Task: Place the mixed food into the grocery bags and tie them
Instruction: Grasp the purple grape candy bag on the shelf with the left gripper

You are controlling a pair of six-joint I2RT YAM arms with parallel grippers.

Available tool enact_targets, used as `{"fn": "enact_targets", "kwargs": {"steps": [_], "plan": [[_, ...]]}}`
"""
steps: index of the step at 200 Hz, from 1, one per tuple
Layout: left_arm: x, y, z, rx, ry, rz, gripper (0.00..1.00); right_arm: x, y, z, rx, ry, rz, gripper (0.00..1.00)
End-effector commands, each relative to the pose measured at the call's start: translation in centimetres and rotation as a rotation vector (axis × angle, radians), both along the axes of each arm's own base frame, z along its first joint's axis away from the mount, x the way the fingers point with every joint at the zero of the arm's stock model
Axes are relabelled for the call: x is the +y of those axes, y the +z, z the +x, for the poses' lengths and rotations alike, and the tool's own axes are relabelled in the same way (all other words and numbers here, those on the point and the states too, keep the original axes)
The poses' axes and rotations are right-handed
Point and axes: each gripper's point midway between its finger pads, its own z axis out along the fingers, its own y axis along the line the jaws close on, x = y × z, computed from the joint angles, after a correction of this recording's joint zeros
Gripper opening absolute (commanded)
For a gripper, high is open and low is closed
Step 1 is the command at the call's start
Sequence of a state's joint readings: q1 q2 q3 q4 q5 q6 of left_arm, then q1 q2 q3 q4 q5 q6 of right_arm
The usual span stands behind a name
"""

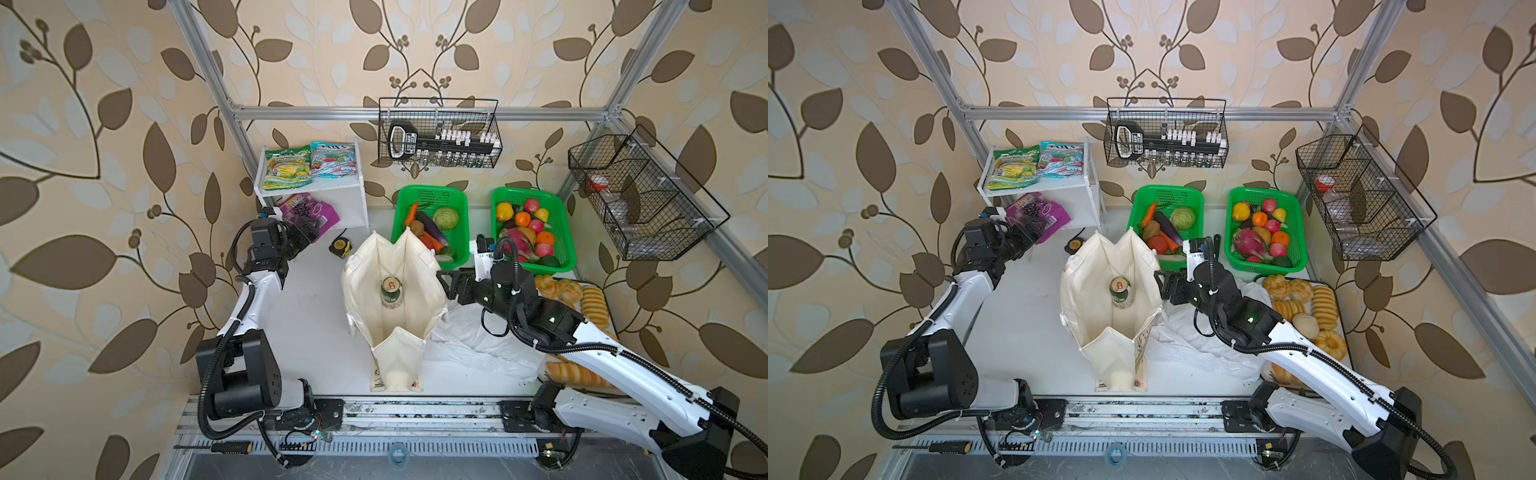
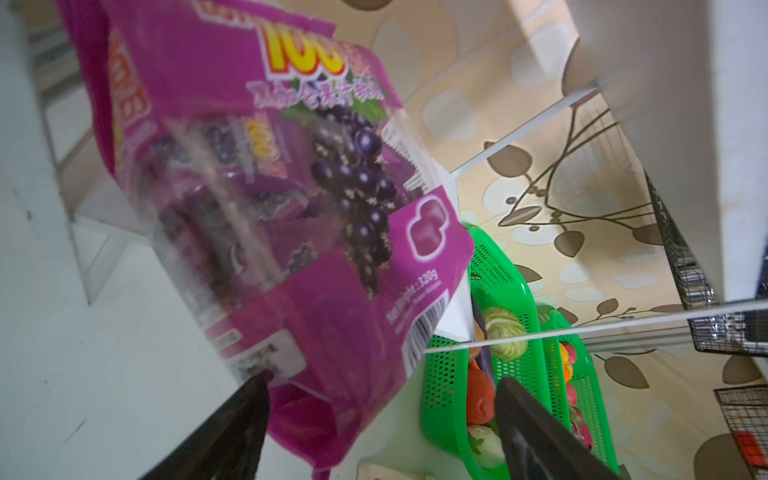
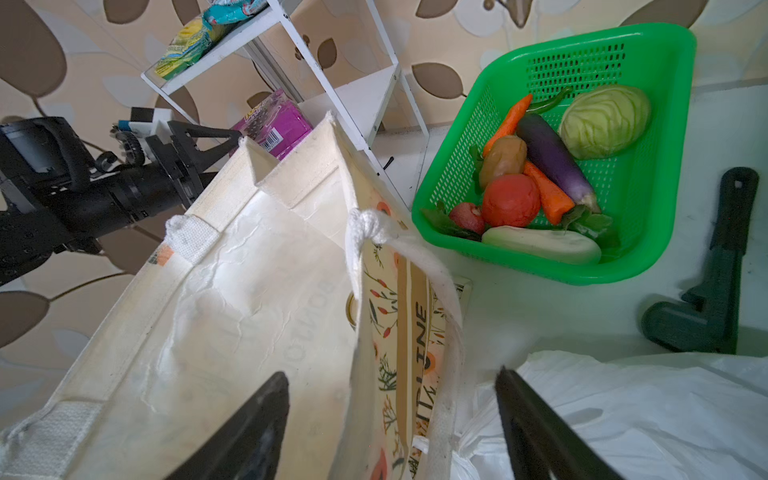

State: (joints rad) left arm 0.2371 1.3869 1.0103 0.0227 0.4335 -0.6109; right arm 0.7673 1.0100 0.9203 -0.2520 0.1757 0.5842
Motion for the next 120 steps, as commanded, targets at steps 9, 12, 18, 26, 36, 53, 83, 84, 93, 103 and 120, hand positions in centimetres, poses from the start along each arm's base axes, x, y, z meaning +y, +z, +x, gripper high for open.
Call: {"fn": "enact_targets", "kwargs": {"steps": [9, 12, 18, 26, 36, 53, 83, 84, 93, 103, 120], "plan": [[-0.6, 0.7, -0.7, 0.019, 0.01, -0.107, 0.88, -0.4, -0.8, -0.5, 0.024, -0.007, 0.014, 0.79], [-0.4, 0.7, -0.8, 0.02, 0.019, -0.108, 0.88, -0.4, -0.8, -0.5, 0.025, -0.008, 0.014, 0.79], [-0.2, 0.6, -0.9, 0.023, 0.041, -0.108, 0.89, -0.4, -0.9, -0.5, 0.026, -0.006, 0.01, 0.79], [0.5, 0.5, -1.1, 0.024, 0.086, -0.107, 0.9, -0.4, -0.9, -0.5, 0.025, -0.008, 0.008, 0.79], [1.1, 0.1, -1.3, 0.024, 0.136, -0.108, 0.94, -0.4, -0.9, -0.5, 0.025, -0.009, 0.007, 0.78], [1.8, -0.4, -0.9, 0.023, 0.178, -0.133, 0.99, -0.4, -0.9, -0.5, 0.023, -0.008, 0.004, 0.79], [1.6, -0.9, 0.4, 0.034, 0.164, -0.184, 0.99, -0.3, -0.8, -0.6, 0.019, 0.006, 0.004, 0.79], [1.6, -0.9, 0.4, 0.035, 0.165, -0.186, 0.99, -0.3, -0.7, -0.6, 0.018, 0.006, 0.005, 0.79], [1.6, -0.9, 0.9, 0.024, 0.164, -0.193, 0.99, -0.2, -0.7, -0.7, 0.015, 0.013, 0.007, 0.79], [1.5, -0.4, 1.5, -0.007, 0.149, -0.207, 0.99, -0.2, -0.8, -0.8, 0.012, 0.016, 0.01, 0.79], [1.6, -1.0, 2.5, -0.008, 0.145, -0.224, 0.99, -0.3, -0.7, -0.8, 0.008, 0.016, 0.013, 0.79]]}}
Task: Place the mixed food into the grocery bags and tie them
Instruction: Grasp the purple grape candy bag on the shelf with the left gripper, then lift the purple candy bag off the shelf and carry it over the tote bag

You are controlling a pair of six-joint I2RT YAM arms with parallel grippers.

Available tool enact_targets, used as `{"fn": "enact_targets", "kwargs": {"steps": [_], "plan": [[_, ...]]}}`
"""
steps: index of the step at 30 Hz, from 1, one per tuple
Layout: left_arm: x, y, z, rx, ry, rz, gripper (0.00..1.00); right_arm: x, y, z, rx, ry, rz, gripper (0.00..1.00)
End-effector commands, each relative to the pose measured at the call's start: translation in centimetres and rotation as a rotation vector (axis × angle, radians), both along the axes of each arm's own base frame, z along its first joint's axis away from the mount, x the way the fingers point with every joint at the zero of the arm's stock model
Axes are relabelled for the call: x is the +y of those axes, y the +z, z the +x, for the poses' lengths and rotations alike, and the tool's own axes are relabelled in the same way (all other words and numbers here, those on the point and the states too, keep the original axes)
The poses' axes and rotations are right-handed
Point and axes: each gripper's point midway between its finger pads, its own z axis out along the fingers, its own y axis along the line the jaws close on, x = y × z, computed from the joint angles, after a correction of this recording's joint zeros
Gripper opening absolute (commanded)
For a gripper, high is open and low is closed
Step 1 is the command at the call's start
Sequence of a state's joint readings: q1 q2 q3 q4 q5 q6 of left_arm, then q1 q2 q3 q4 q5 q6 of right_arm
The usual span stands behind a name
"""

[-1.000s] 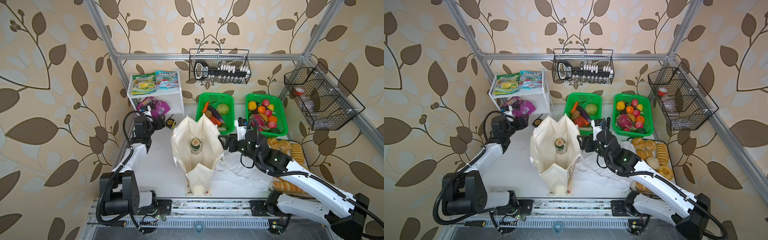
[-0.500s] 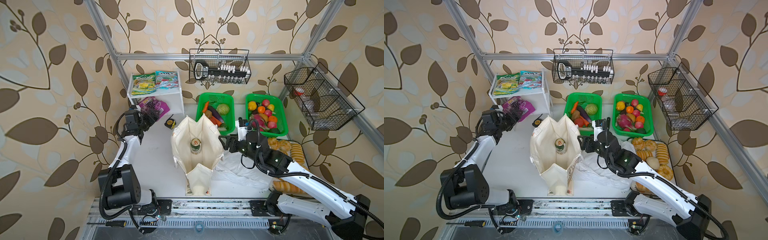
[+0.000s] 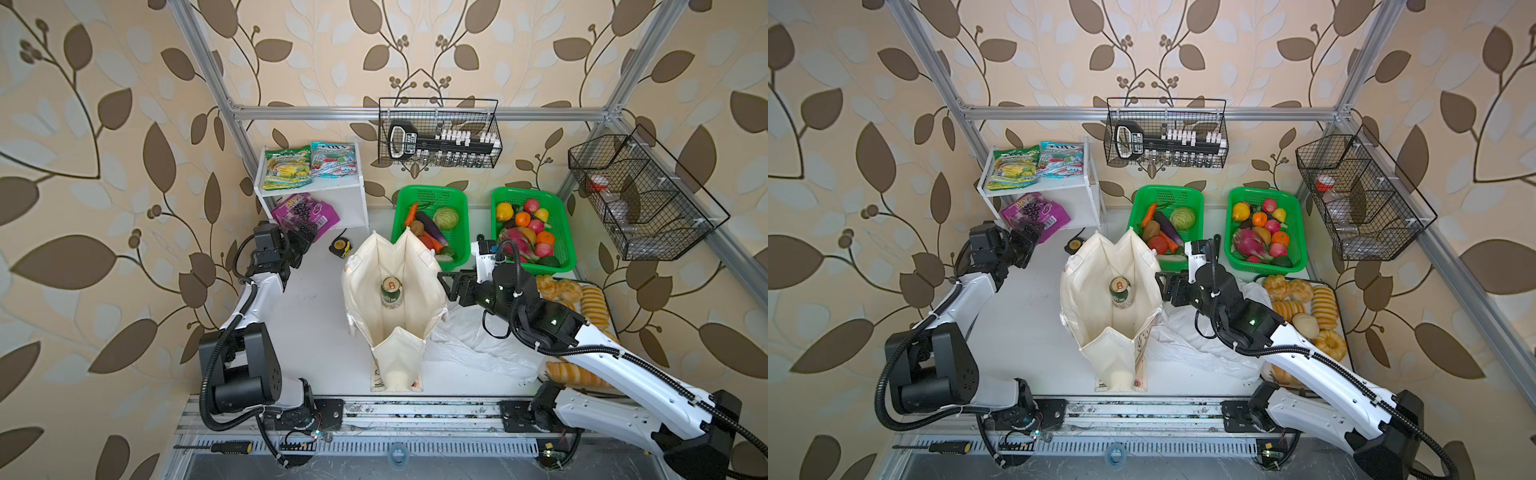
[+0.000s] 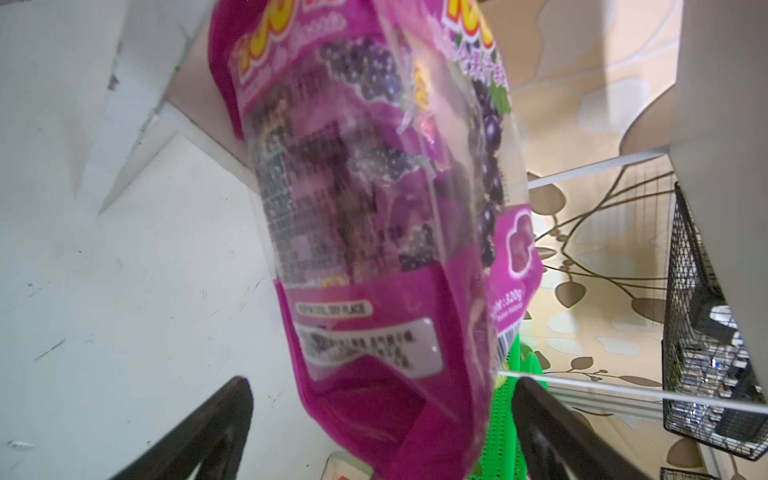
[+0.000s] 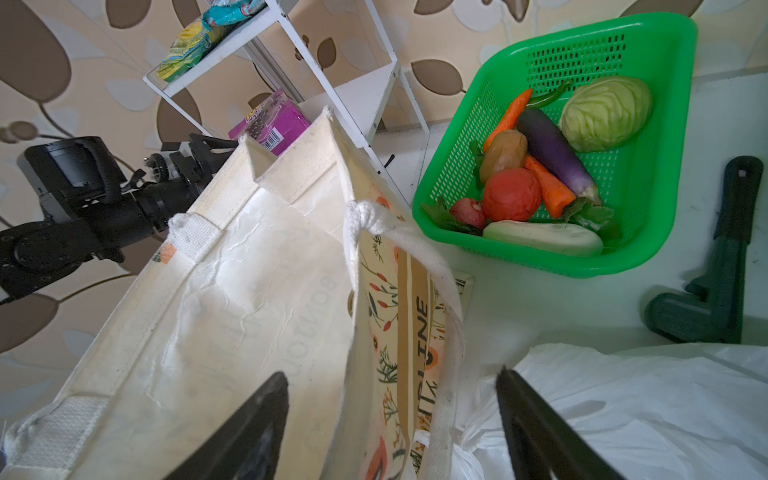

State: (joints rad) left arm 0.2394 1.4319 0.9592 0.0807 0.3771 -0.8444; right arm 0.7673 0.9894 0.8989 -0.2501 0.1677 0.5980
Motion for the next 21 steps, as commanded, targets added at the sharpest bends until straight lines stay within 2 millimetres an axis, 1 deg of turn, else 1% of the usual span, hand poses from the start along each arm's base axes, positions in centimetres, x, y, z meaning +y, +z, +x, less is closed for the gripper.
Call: {"fn": "enact_targets", "kwargs": {"steps": [1, 5, 8, 9, 13, 16, 19, 21], "plan": [[0.5, 2.1, 2.1, -0.096, 0.01, -0.023, 0.99, -0.1, -0.4, -0.4, -0.001, 0.014, -0.001, 0.79], [1.3, 2.1, 2.7, -0.119, 0.048, -0.005, 0.99, -0.1, -0.4, -0.4, 0.0, 0.019, -0.001, 0.79], [1.6, 2.2, 3.0, -0.14, 0.073, -0.035, 0.99, 0.0, -0.4, -0.5, -0.002, 0.025, 0.002, 0.8], [1.6, 2.5, 3.7, -0.189, 0.078, -0.069, 0.98, 0.0, -0.5, -0.5, -0.001, 0.03, 0.0, 0.8], [1.2, 3.1, 4.3, -0.244, 0.054, -0.108, 0.95, 0.0, -0.6, -0.5, 0.004, 0.035, -0.003, 0.79], [0.9, 3.1, 4.3, -0.263, 0.047, -0.128, 0.88, -0.2, -0.9, -0.6, 0.009, 0.033, -0.006, 0.8], [0.6, 3.0, 4.2, -0.276, 0.031, -0.148, 0.74, -0.4, -1.2, -0.7, 0.013, 0.028, -0.005, 0.8], [0.2, 2.9, 3.8, -0.273, 0.02, -0.164, 0.62, -0.5, -1.2, -0.7, 0.012, 0.024, -0.002, 0.8]]}}
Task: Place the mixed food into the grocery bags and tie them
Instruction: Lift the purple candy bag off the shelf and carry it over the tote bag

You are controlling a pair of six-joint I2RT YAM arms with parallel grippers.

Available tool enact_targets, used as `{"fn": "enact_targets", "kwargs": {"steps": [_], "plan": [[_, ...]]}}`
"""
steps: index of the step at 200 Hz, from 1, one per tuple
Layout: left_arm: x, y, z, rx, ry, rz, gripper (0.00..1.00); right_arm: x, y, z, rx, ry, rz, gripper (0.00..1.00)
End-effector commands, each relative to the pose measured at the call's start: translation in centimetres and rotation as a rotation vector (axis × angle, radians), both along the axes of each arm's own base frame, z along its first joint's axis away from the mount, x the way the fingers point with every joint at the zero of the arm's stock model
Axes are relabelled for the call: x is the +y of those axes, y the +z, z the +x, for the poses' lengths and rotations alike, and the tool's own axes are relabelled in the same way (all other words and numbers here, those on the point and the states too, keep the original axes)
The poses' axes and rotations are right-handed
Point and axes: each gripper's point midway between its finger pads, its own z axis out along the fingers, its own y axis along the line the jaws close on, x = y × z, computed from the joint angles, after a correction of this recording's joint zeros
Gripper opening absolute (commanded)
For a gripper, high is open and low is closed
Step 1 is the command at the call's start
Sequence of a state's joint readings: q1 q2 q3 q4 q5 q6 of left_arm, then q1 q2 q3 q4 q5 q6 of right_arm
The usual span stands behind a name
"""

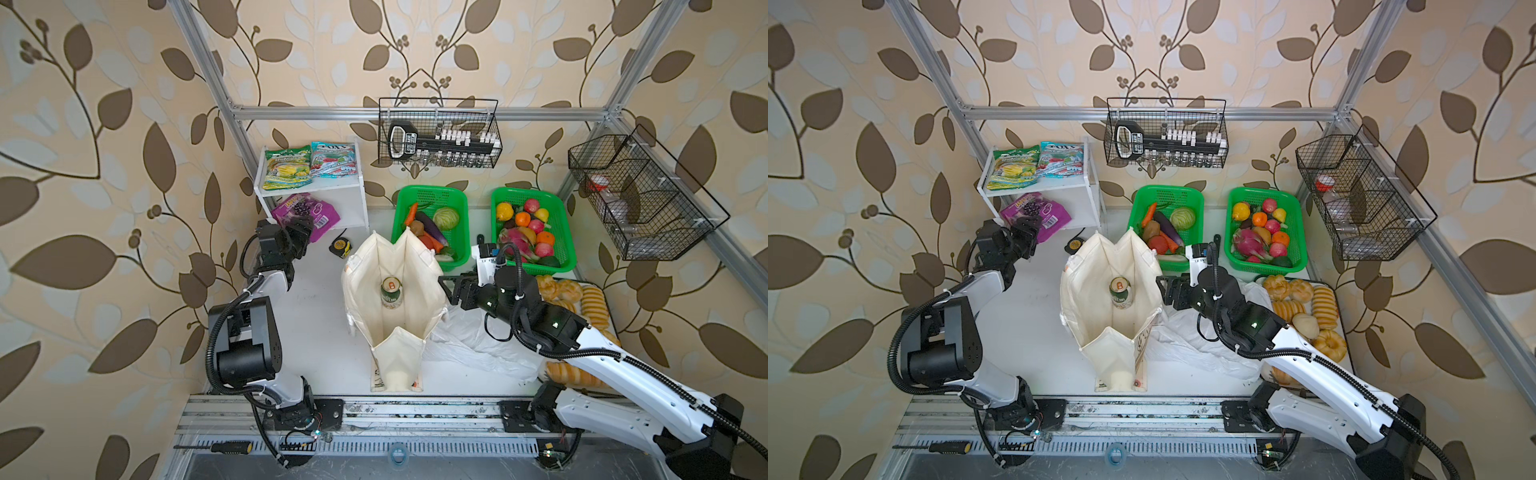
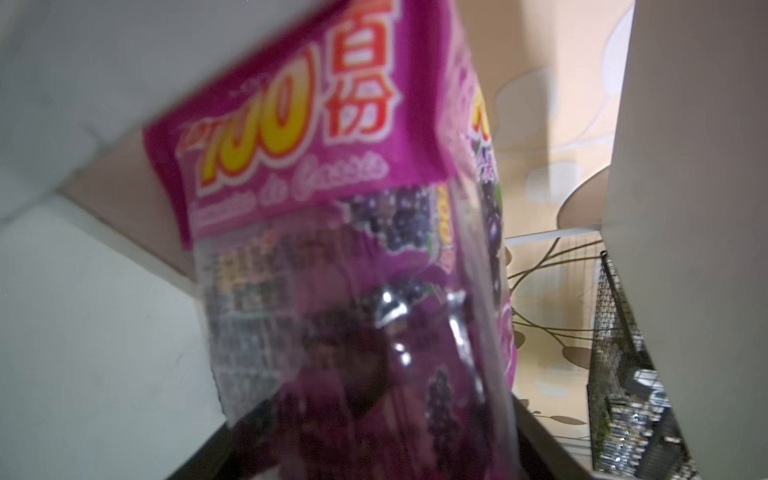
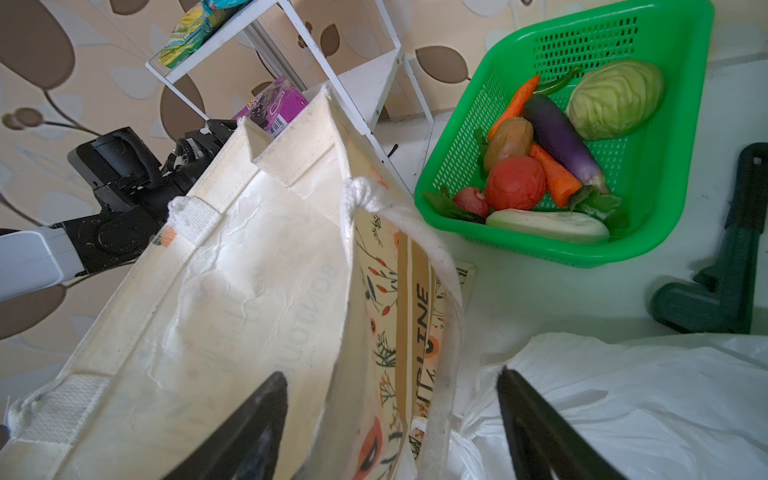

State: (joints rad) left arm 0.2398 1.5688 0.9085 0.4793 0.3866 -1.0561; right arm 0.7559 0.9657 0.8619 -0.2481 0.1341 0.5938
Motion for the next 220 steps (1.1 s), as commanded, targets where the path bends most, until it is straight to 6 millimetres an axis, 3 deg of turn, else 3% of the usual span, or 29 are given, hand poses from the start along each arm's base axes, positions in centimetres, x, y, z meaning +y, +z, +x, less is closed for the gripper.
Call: {"fn": "enact_targets", "kwargs": {"steps": [1, 22, 57, 60, 101, 128, 164, 220], "plan": [[-0.6, 2.5, -0.1, -0.102, -0.039, -0.011, 0.58, -0.3, -0.2, -0.2, -0.004, 0.002, -0.001, 0.8], [-1.0, 2.2, -1.1, -0.076, -0.043, -0.02, 0.43, -0.4, -0.2, -0.3, -0.004, 0.0, -0.001, 0.8], [-1.4, 1.5, -2.7, -0.03, -0.046, -0.006, 0.29, -0.6, -0.5, -0.2, 0.001, -0.007, 0.001, 0.8], [-1.4, 2.6, -3.2, -0.053, -0.047, 0.003, 0.28, -0.6, -0.5, -0.2, 0.002, -0.005, 0.0, 0.8], [-2.4, 4.9, -4.7, -0.093, -0.093, 0.033, 0.14, -0.6, -0.3, -0.2, 0.002, -0.007, 0.008, 0.8], [-3.5, 8.5, -6.1, -0.147, -0.151, 0.098, 0.06, -0.8, 0.2, -0.3, -0.008, -0.01, 0.017, 0.8], [-5.0, 12.5, -10.0, -0.166, -0.211, 0.233, 0.0, -1.2, 0.8, -0.3, -0.03, -0.027, 0.029, 0.8], [-7.6, 17.6, -16.1, -0.192, -0.318, 0.383, 0.0, -0.7, 2.0, 0.2, -0.007, -0.001, 0.053, 0.8]]}}
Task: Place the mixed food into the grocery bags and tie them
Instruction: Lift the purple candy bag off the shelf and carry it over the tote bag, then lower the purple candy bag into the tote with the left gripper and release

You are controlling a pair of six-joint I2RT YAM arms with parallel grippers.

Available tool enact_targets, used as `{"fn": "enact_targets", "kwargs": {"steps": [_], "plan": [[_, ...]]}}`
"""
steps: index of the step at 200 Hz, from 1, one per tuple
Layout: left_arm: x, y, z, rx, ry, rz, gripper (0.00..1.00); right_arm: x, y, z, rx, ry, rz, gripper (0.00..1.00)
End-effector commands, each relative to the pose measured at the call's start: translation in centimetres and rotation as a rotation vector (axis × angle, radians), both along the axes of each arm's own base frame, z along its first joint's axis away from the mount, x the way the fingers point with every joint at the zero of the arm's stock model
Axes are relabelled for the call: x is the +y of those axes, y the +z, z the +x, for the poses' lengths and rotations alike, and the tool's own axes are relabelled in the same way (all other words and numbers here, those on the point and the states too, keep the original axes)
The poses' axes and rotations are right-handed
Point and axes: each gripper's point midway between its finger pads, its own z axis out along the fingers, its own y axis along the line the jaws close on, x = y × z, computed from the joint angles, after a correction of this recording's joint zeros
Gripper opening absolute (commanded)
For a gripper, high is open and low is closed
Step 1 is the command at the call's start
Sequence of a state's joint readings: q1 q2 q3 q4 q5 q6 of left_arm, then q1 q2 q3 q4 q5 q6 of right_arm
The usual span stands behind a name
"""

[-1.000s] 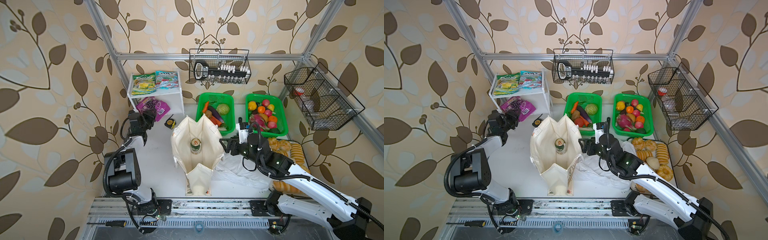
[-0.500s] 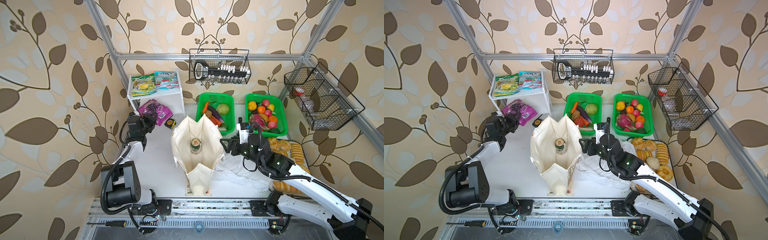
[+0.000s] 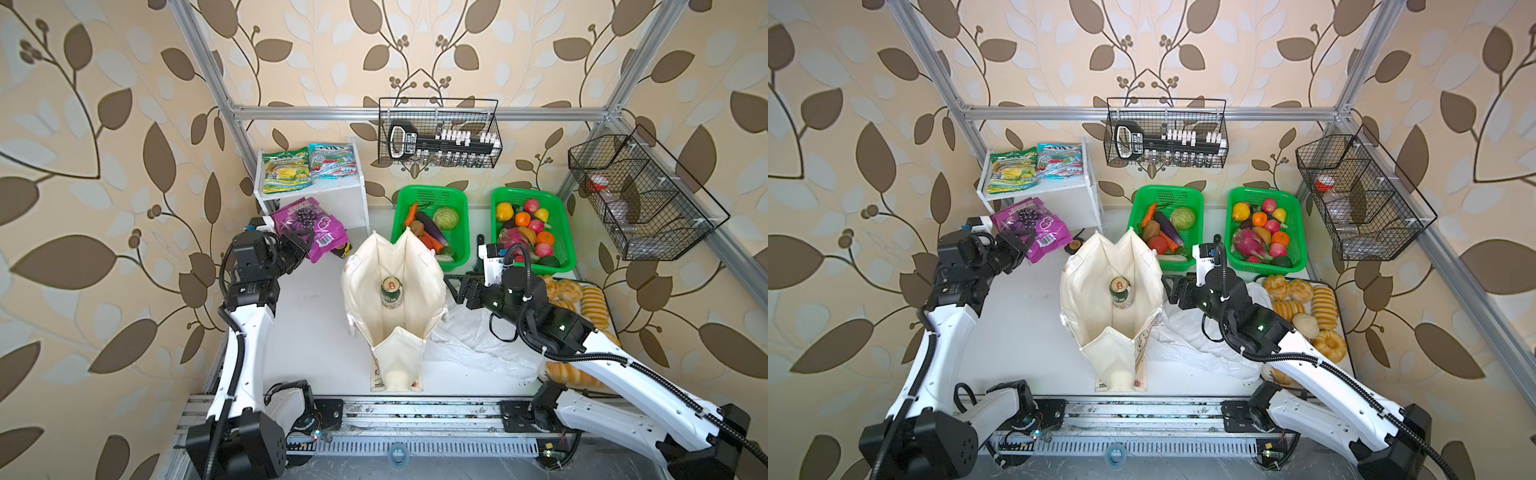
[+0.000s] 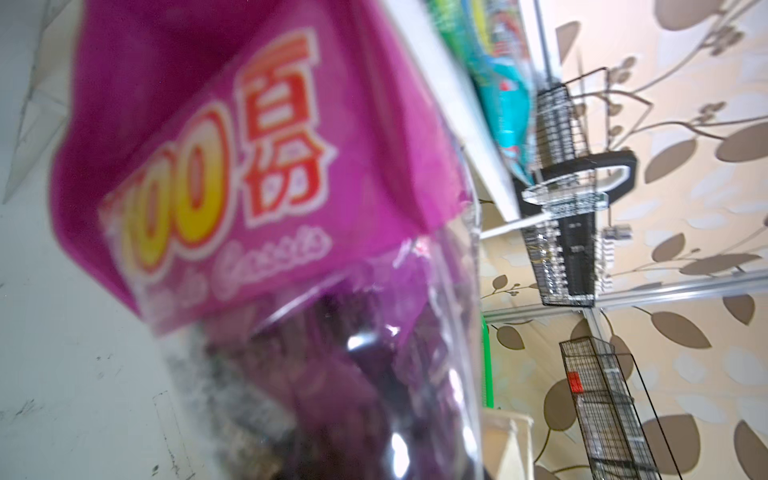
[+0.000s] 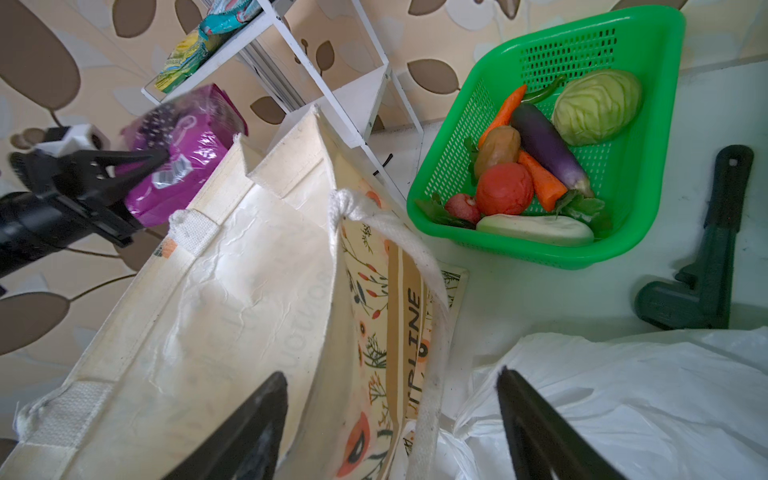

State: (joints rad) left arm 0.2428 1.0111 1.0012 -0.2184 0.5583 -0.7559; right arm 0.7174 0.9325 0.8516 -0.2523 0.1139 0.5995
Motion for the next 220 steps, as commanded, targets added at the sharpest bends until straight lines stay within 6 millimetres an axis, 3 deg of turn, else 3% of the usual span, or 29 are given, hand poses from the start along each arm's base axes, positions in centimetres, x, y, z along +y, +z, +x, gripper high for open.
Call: {"fn": "enact_targets", "kwargs": {"steps": [1, 39, 66, 89, 104, 127, 156, 220], "plan": [[-1.8, 6.3, -3.2, -0.16, -0.097, 0.147, 0.0, 0.4, 1.5, 0.0, -0.001, 0.021, 0.031, 0.8], [-3.1, 9.8, -7.3, -0.212, -0.142, 0.284, 0.0, 0.6, 1.3, 0.3, 0.053, 0.038, 0.044, 0.8], [-6.6, 13.2, -10.0, -0.353, -0.32, 0.299, 0.0, 1.5, 1.0, 0.4, 0.117, 0.079, 0.088, 0.8], [-10.0, 14.3, -11.2, -0.39, -0.503, 0.272, 0.0, 2.8, 1.6, 0.2, 0.149, 0.136, 0.123, 0.8], [-12.1, 13.4, -11.8, -0.356, -0.605, 0.293, 0.0, 3.7, 1.8, 0.1, 0.158, 0.18, 0.126, 0.8], [-14.7, 10.0, -12.4, -0.235, -0.73, 0.349, 0.0, 4.4, 2.0, 0.1, 0.177, 0.206, 0.134, 0.81], [-15.6, 5.8, -12.8, -0.089, -0.773, 0.476, 0.0, 4.4, 1.6, 0.2, 0.19, 0.202, 0.123, 0.81], [-17.2, 0.3, -14.6, 0.113, -0.915, 0.659, 0.0, 5.0, 0.4, -0.4, 0.228, 0.242, 0.083, 0.81]]}}
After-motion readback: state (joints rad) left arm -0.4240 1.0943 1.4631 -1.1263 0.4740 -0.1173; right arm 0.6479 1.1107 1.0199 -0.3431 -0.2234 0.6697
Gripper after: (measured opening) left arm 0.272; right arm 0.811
